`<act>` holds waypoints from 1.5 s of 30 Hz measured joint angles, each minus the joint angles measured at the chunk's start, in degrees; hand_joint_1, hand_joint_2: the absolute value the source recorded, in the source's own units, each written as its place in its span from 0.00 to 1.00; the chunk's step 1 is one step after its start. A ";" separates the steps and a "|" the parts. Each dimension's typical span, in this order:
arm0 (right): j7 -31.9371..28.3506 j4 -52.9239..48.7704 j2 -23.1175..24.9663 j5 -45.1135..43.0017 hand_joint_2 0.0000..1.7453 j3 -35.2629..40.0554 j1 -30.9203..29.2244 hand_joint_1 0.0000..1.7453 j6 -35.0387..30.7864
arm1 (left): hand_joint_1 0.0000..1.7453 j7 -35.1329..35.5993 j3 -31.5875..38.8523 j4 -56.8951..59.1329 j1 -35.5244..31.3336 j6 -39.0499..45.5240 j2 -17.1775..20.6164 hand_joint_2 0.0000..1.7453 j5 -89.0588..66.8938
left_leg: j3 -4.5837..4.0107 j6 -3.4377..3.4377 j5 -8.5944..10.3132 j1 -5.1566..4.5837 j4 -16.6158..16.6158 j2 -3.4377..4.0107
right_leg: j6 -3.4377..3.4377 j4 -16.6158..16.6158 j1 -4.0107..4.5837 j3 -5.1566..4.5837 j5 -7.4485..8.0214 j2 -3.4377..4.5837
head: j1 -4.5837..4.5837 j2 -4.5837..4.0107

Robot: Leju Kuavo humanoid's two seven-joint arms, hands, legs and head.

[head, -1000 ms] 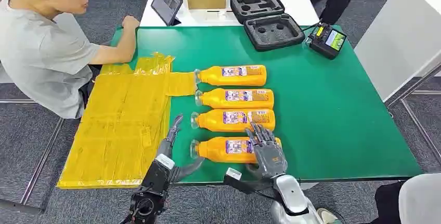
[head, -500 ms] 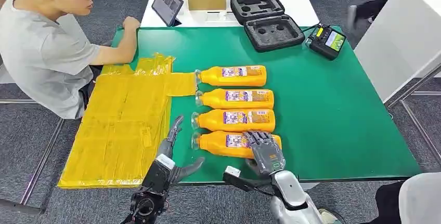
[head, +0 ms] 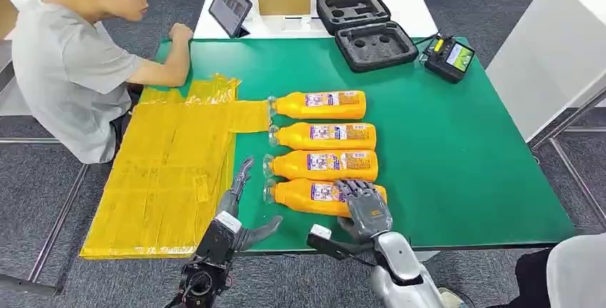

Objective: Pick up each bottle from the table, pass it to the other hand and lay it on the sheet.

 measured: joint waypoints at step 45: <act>-22.98 -0.55 2.75 -37.82 1.00 -7.84 3.21 1.00 0.83 | 0.00 3.91 0.09 4.00 0.15 1.21 -4.63 1.00 28.89 | 0.08 0.08 -0.21 0.02 0.00 0.26 | 0.02 -0.03 0.01 0.03 -0.02 0.27 | 0.00 0.00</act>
